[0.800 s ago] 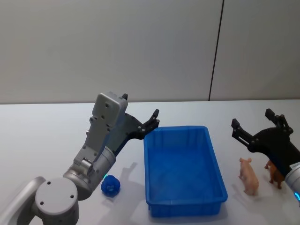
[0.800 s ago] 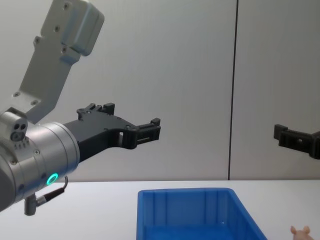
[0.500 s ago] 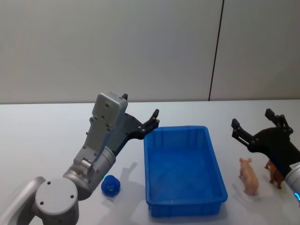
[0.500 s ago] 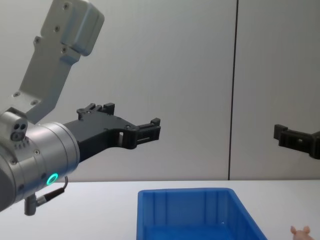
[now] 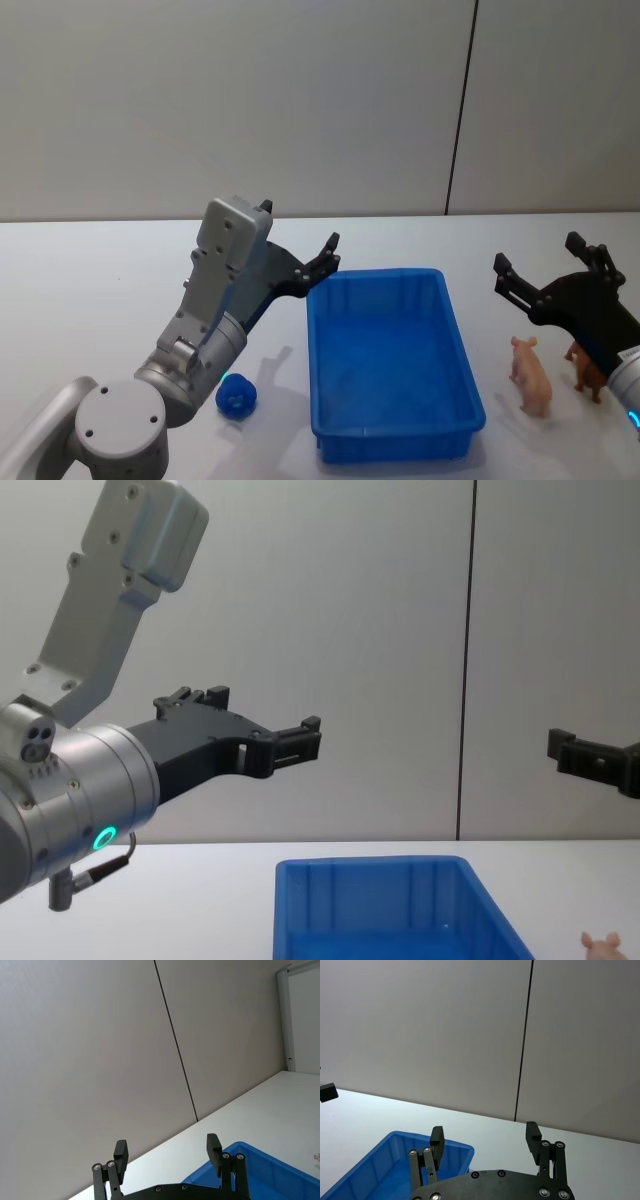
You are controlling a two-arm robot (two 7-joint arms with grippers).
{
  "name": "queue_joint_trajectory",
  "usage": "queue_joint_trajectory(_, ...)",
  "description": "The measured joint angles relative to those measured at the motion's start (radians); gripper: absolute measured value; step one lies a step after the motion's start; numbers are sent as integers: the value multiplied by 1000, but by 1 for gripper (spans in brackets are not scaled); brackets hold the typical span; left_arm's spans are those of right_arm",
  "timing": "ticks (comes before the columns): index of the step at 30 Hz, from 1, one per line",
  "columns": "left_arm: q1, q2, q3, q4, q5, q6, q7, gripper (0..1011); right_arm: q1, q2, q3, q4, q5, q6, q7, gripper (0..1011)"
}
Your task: Pick up the two dolls from the table and place them into the box.
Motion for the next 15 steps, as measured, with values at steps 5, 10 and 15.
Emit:
queue_joint_trajectory(5,0,0,0,0,0,0,0,1001,0,0,0,0,0,0,0,1001)
queue_joint_trajectory(10,0,0,0,0,0,0,0,1001,0,0,0,0,0,0,0,1001)
queue_joint_trajectory(15,0,0,0,0,0,0,0,1001,0,0,0,0,0,0,0,1001)
